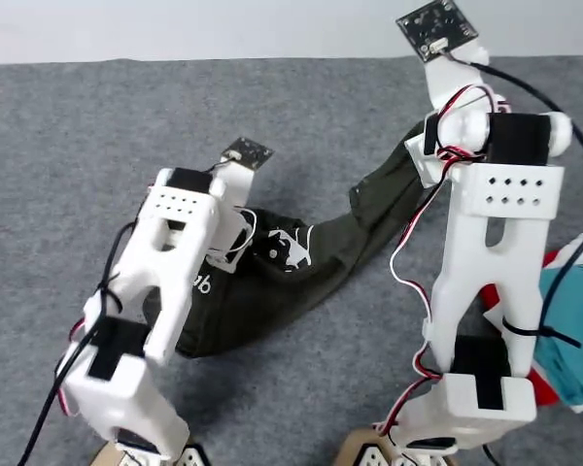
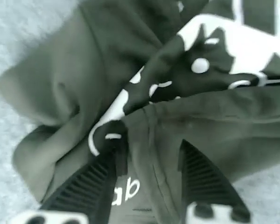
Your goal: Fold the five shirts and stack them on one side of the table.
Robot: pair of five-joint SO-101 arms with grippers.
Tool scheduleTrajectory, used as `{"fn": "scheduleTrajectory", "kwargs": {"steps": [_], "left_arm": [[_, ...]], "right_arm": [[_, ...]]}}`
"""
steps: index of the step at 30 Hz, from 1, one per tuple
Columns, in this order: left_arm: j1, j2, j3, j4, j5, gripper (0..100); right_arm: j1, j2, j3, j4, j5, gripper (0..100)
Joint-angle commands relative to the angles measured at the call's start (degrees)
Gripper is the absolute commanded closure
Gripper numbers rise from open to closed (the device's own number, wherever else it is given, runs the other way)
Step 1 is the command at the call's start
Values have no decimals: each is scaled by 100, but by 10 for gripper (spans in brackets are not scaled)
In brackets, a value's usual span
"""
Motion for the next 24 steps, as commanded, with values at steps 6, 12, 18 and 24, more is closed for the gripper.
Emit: {"fn": "scheduleTrajectory", "kwargs": {"steps": [6,12,18,24], "left_arm": [[105,404,-532,-35,53,880],[387,387,-523,35,35,997],[316,0,-1033,738,35,998],[-70,-1354,-2334,1855,44,998]], "right_arm": [[-13,-119,-35,40,-53,988],[-13,-119,-35,40,-53,988],[4,-145,-35,40,-53,988],[198,-180,-35,48,-44,988]]}}
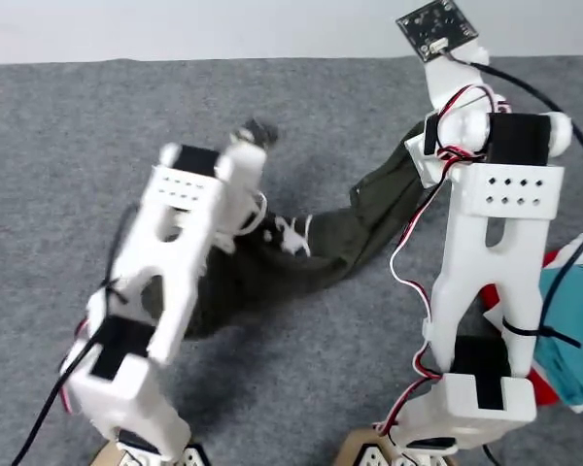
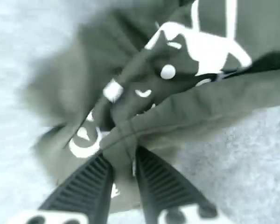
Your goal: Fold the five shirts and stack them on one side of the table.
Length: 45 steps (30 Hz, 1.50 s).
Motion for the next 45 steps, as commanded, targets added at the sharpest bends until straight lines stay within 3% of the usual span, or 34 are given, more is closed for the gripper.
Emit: {"fn": "scheduleTrajectory", "kwargs": {"steps": [1,10,21,25,31,39,45], "left_arm": [[-316,-1108,-857,633,44,998],[-1204,-2971,-989,695,44,997],[-1327,-4281,-356,686,35,997],[-1327,-4316,462,695,-9,981],[-1336,-4246,1771,686,-633,829],[-1292,-3903,2202,404,-703,823],[-1240,-3007,2800,-448,-703,822]], "right_arm": [[224,-180,-35,48,-44,988],[532,-637,-70,-22,-53,988],[541,-1288,-53,-92,-53,988],[532,-1253,-35,-84,-53,988],[391,-1253,-26,-75,-53,988],[347,-1253,211,-75,-53,988],[180,-1305,686,-75,-53,988]]}}
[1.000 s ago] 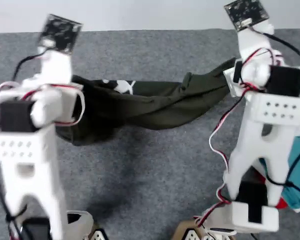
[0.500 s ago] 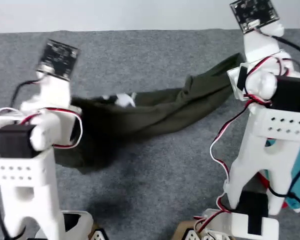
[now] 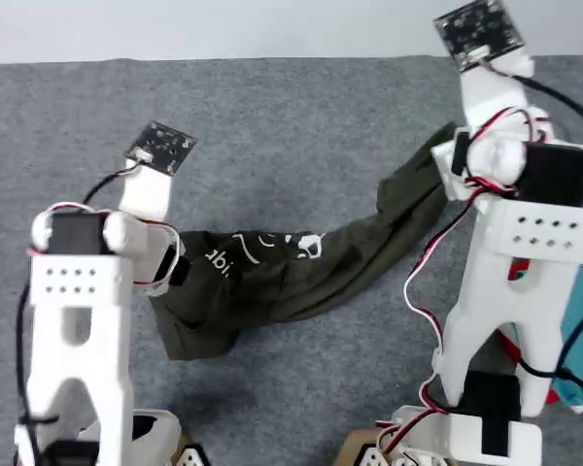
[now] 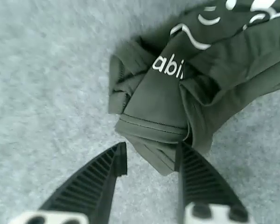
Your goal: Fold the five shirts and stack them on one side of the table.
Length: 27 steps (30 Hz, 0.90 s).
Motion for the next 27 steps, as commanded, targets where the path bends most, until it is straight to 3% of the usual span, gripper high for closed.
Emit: {"fn": "scheduleTrajectory", "kwargs": {"steps": [1,11,21,27], "left_arm": [[123,466,101,-598,-44,822],[1644,1829,75,-1354,-18,822],[1846,2585,75,-1916,-18,819],[2022,2409,-242,-1503,-26,809]], "right_arm": [[-127,-251,62,-57,-53,988],[-268,-207,220,-119,-53,988],[-268,-215,220,-66,-53,988],[-268,-259,220,-66,-44,988]]}}
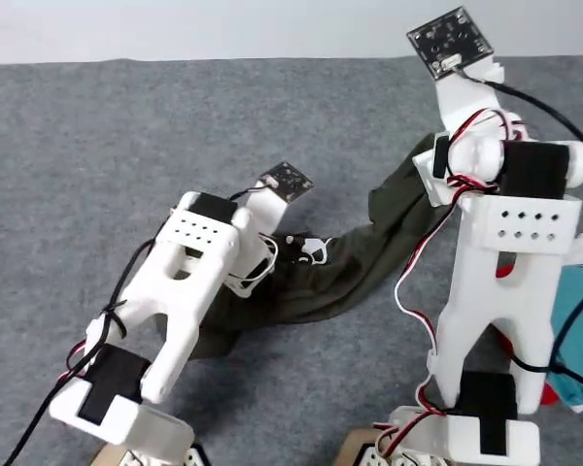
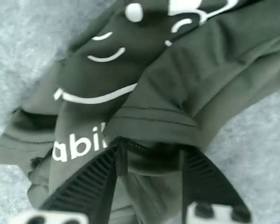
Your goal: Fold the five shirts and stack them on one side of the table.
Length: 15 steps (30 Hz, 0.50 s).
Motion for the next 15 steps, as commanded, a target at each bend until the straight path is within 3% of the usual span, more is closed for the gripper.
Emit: {"fn": "scheduleTrajectory", "kwargs": {"steps": [1,9,15], "left_arm": [[9,-281,-453,378,-35,809],[53,-1081,-1033,1486,-53,808],[229,-932,-488,1134,-53,808]], "right_arm": [[-40,-259,-18,-66,-44,988],[-31,-277,-53,-66,-44,988],[-48,-277,-53,-57,-53,988]]}}
